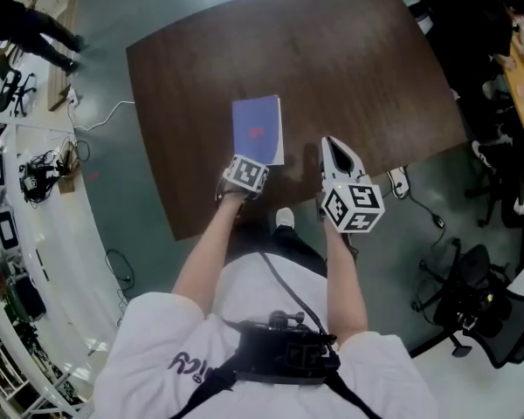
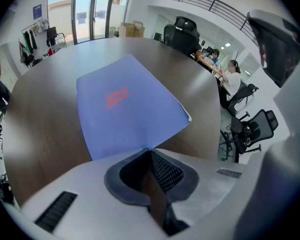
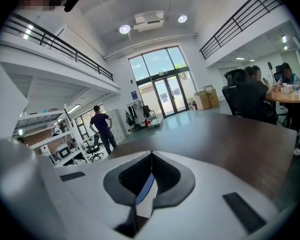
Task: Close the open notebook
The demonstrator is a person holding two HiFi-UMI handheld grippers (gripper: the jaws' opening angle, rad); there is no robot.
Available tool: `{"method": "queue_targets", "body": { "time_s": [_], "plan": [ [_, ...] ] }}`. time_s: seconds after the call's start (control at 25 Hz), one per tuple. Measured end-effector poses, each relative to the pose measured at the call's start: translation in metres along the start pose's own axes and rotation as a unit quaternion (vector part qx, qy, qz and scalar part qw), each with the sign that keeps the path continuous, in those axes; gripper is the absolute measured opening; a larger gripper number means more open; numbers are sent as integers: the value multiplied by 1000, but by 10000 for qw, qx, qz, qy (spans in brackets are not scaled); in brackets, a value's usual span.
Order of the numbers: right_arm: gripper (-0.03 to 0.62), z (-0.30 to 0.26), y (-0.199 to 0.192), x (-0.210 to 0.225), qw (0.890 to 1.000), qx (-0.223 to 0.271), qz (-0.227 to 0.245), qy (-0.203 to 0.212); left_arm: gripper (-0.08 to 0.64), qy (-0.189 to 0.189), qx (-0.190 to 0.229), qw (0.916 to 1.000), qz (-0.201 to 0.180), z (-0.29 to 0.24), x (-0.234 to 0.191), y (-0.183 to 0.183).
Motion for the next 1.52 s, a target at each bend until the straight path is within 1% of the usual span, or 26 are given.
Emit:
{"method": "queue_targets", "body": {
  "time_s": [0.04,0.08,0.12,0.16,0.2,0.24,0.32,0.44,0.56,0.64,0.72,0.76,0.8,0.84,0.88,0.96,1.0,1.08,1.16,1.2,1.24,1.28,1.36,1.4,1.44,1.52],
  "plan": [
    [3,1,0,2,10000,19,-23,-12,11,-218,-360,9990,159,-2,5,-4],
    [3,1,1,2,10000,41,-38,-18,9,-359,-594,9973,256,-4,9,-7],
    [3,2,2,2,10000,62,-40,-17,11,-401,-642,9968,262,-6,10,-7],
    [3,3,3,2,10000,81,-34,-9,11,-389,-584,9973,214,-7,11,-6],
    [3,4,4,2,9999,99,-27,6,11,-315,-478,9983,124,-7,11,-4],
    [3,6,5,3,9999,116,-23,22,11,-124,-316,9994,-26,-6,9,0],
    [3,10,7,5,9999,145,-17,47,11,378,29,9987,-326,-1,1,7],
    [3,14,10,9,9998,173,-16,90,11,630,274,9971,-334,10,1,8],
    [3,19,11,7,9996,208,11,206,11,798,516,9953,-187,31,3,3],
    [3,19,15,1,9990,259,62,348,11,933,800,9924,-23,53,3,2],
    [3,17,22,-5,9981,325,133,512,11,933,1186,9882,247,79,5,4],
    [3,16,27,-9,9974,365,176,596,10,867,1428,9851,417,93,8,5],
    [3,16,32,-14,9966,408,221,680,10,808,1717,9801,577,109,10,6],
    [3,15,38,-20,9957,455,267,761,10,777,2042,9732,721,125,11,7],
    [3,16,43,-26,9947,502,312,837,9,759,2388,9644,845,142,11,7],
    [3,19,51,-40,9926,595,408,981,9,727,3111,9429,943,180,16,7],
    [3,21,56,-48,9912,643,469,1057,9,716,3476,9306,898,200,20,8],
    [3,25,65,-63,9877,750,620,1222,9,723,4206,9017,700,239,30,10],
    [3,29,74,-78,9834,867,784,1389,9,799,4867,8685,496,276,43,10],
    [3,31,77,-85,9812,925,865,1457,9,891,5125,8531,402,292,51,10],
    [3,34,81,-91,9790,980,952,1512,9,1030,5326,8395,307,306,60,10],
    [3,37,85,-97,9768,1033,1052,1552,9,1203,5475,8278,208,317,68,10],
    [3,44,91,-110,9721,1153,1297,1577,9,1567,5656,8096,1,334,83,9],
    [3,47,93,-116,9699,1216,1416,1561,9,1724,5700,8033,-102,340,89,8],
    [3,50,95,-121,9680,1273,1511,1545,9,1849,5722,7987,-191,343,94,7],
    [3,55,97,-131,9650,1366,1615,1549,9,1959,5754,7936,-273,347,99,4]
  ]
}}
Point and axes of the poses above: the fingertips, and each gripper's own axes: z backward along the fingers, x to its right, y out of its top, the point moved 10 cm from there along z, backward along the fingers, and after that the axes turned 1 degree about z, right-handed, at the moved point
